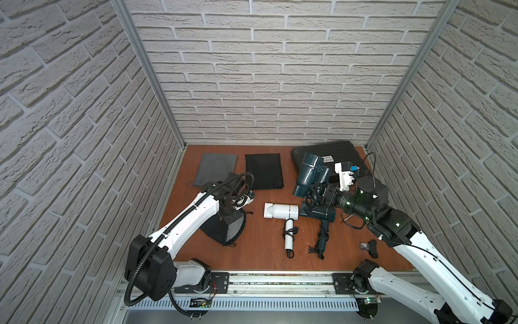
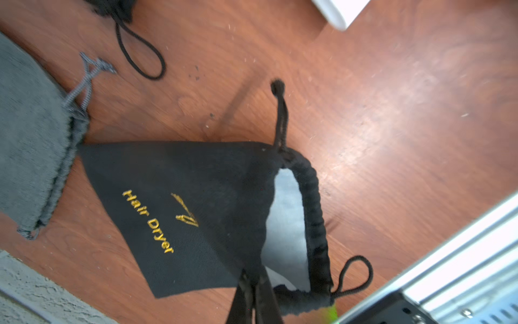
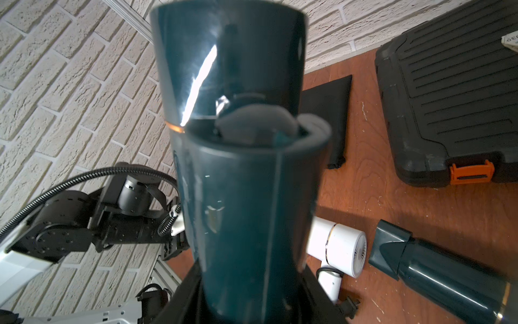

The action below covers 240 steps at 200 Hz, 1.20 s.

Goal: Pack away hair dryers
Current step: Open the drawstring bag at the center of the board, then place the hair dryer in the drawstring bag.

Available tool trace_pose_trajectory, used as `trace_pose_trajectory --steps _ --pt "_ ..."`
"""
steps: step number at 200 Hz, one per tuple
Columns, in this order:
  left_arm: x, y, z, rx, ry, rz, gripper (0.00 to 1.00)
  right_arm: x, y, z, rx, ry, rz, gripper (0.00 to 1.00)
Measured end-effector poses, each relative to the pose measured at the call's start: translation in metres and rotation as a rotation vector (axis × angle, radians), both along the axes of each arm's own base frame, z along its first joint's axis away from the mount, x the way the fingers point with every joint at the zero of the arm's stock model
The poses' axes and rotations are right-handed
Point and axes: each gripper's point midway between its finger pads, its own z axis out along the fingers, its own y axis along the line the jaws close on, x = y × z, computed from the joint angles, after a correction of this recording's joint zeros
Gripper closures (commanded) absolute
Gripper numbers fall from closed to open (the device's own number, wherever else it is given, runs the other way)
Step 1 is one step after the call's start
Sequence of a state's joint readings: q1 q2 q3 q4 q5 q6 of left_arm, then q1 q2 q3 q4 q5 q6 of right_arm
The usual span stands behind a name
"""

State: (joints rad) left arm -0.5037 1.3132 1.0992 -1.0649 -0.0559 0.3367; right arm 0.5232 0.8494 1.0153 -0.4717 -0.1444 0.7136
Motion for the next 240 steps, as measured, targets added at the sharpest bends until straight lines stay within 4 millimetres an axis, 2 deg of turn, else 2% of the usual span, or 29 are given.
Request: trace_pose_trajectory --steps 31,53,72,100,146,240 --pt "0.011 -0.017 0.027 -0.080 0.004 0.011 1.00 -0.008 0.011 0.004 -0.027 0.028 0.076 0.97" --pt "0.020 -0.028 0.041 -0.133 0.007 0.025 1.00 -0.016 0.025 -0.006 -0.071 0.064 0.137 0.97" --pt "0.027 -0.037 0.050 -0.172 0.012 0.035 1.00 -0.033 0.042 -0.018 -0.121 0.097 0.216 0.97" --pt "0.032 -0.046 0.055 -0.208 0.025 0.042 1.00 -0.058 0.070 -0.033 -0.210 0.129 0.328 0.97" --pt "0.033 -0.050 0.064 -0.250 0.035 0.064 1.00 -0.079 0.106 -0.071 -0.339 0.178 0.420 0.97" --pt "0.032 -0.060 0.076 -0.320 0.056 0.089 1.00 -0.094 0.135 -0.126 -0.549 0.197 0.427 0.97"
